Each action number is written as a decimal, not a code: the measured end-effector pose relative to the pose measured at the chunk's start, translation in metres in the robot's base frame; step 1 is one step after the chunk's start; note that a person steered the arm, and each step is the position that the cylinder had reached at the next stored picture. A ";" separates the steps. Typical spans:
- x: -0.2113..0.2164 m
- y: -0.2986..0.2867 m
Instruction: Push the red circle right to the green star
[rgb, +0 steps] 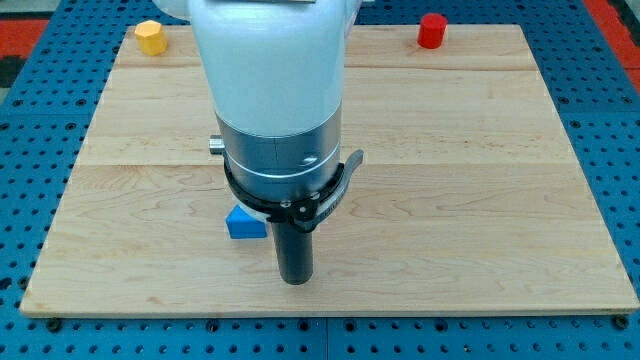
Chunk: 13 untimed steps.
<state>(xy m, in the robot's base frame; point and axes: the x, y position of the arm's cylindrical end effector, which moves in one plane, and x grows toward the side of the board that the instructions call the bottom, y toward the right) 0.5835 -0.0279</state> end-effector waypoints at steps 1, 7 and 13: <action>0.000 0.000; 0.009 0.013; 0.023 0.037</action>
<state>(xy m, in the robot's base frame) 0.6070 0.0086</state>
